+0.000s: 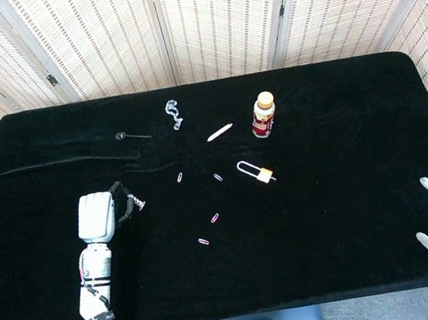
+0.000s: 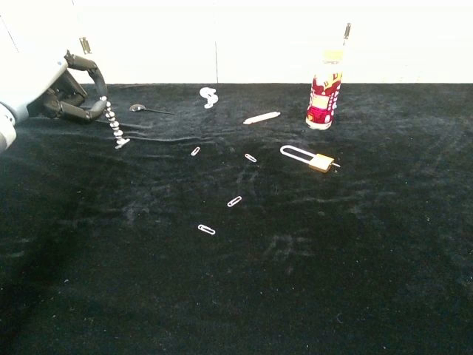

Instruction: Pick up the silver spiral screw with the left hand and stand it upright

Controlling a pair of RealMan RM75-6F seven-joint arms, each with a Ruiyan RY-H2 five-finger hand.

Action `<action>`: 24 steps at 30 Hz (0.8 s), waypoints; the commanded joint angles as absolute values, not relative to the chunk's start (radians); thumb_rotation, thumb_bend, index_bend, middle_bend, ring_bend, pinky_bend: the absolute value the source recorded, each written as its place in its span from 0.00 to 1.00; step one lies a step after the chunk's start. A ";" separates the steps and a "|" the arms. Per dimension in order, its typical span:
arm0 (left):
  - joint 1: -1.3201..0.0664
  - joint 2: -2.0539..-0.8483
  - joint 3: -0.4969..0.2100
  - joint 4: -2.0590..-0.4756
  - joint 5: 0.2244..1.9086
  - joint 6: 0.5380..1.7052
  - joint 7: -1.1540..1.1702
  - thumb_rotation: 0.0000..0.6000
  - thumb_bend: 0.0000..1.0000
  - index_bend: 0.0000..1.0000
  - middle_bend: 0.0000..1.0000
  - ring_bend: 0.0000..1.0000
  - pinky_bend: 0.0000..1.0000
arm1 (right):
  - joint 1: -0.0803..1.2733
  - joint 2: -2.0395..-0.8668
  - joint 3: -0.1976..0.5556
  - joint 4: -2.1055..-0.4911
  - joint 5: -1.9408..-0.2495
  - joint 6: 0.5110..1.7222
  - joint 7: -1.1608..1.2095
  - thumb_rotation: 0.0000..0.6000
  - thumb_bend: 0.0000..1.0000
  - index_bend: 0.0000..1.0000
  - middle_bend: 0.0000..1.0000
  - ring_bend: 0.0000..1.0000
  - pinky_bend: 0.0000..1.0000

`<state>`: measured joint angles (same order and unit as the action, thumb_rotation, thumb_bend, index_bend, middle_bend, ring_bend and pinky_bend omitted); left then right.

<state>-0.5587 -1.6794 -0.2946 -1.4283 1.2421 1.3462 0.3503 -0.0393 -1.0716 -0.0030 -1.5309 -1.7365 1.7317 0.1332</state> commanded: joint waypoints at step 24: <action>-0.491 -1.551 -0.232 -1.569 1.299 1.407 0.375 1.00 0.23 0.23 0.96 0.99 1.00 | -0.037 -1.072 -0.003 -1.539 -1.734 1.722 0.112 1.00 0.23 0.00 0.00 0.00 0.00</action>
<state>-0.5143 -1.5878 -0.2581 -1.5296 1.2780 1.3896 0.3611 -0.0369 -1.0723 -0.0033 -1.5389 -1.7339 1.7216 0.1124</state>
